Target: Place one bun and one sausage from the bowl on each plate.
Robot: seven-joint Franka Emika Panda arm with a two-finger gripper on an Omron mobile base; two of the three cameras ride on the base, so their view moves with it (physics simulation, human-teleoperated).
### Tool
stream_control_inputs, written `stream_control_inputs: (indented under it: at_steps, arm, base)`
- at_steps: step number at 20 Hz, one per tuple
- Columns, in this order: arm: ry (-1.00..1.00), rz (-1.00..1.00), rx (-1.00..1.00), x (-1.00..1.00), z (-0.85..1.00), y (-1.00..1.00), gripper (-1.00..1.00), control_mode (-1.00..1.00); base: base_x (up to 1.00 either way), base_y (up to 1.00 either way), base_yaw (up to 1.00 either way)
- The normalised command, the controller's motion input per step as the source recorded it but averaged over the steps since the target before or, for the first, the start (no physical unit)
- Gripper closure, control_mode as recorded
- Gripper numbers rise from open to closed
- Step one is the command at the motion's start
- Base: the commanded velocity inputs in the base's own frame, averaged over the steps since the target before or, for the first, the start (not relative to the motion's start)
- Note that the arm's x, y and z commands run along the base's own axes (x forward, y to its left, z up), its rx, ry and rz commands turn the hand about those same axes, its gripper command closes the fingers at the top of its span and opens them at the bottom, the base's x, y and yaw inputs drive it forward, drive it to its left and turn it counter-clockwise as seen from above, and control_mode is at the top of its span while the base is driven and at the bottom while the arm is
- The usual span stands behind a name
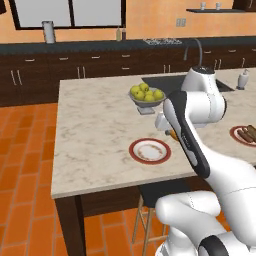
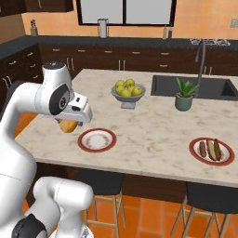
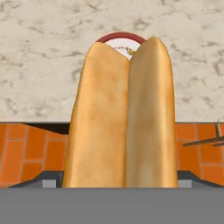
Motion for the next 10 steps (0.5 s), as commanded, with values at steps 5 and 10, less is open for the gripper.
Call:
stream_control_inputs:
  at_steps: [5,10]
  arm:
    - [0.0,-0.01,0.0,0.12,-0.05,0.0,1.0,-1.0]
    - [0.07,-0.03,0.0,0.75,-0.61,-0.03,1.0,-1.0]
  base:
    - [0.47,0.07,0.0]
    - [0.0,0.0,0.0]
